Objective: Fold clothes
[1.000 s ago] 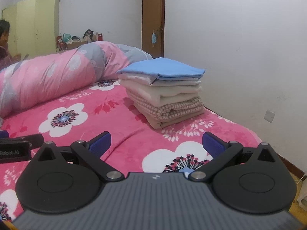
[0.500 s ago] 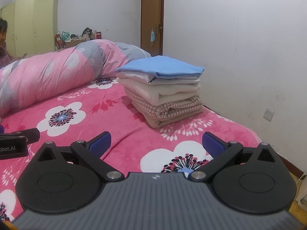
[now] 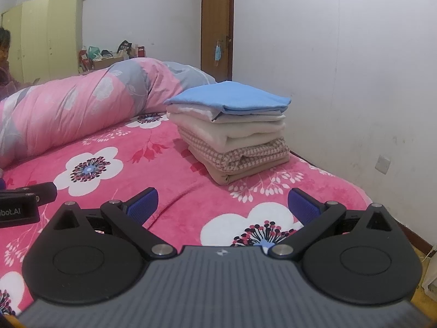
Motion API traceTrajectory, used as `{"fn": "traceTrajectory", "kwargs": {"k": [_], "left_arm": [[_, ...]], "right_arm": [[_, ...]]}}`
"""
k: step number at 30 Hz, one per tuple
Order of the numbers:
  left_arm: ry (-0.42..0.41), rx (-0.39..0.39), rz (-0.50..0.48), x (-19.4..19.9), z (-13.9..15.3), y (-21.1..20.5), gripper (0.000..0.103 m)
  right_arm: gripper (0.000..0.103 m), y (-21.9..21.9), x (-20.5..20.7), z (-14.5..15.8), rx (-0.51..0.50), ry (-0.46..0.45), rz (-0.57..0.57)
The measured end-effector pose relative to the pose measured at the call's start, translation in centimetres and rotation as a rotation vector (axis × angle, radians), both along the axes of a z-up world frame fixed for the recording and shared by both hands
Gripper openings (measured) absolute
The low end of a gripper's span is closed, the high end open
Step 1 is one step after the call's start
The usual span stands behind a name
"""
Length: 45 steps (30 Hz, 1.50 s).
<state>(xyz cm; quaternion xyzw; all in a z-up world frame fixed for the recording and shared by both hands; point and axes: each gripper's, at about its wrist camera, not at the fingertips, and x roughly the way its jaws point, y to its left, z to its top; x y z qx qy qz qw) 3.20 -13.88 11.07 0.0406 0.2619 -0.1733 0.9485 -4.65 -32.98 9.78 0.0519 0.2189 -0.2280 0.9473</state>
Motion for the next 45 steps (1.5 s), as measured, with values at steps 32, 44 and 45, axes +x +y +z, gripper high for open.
{"fn": "traceTrajectory", "kwargs": {"k": [32,44,45], "left_arm": [[0.003,-0.002,-0.013,-0.37,0.02,-0.23,0.103],[0.003,-0.004,-0.016,-0.35,0.01,-0.06,0.103],[0.004,-0.004,-0.015,-0.35,0.01,-0.06,0.103]], "right_arm": [[0.102,0.14,-0.37,0.66,-0.035,-0.006,-0.017],[0.102,0.21,-0.38,0.82,-0.043,-0.006,-0.017],[0.102,0.22,-0.37,0.83,-0.044,-0.005,-0.017]]}}
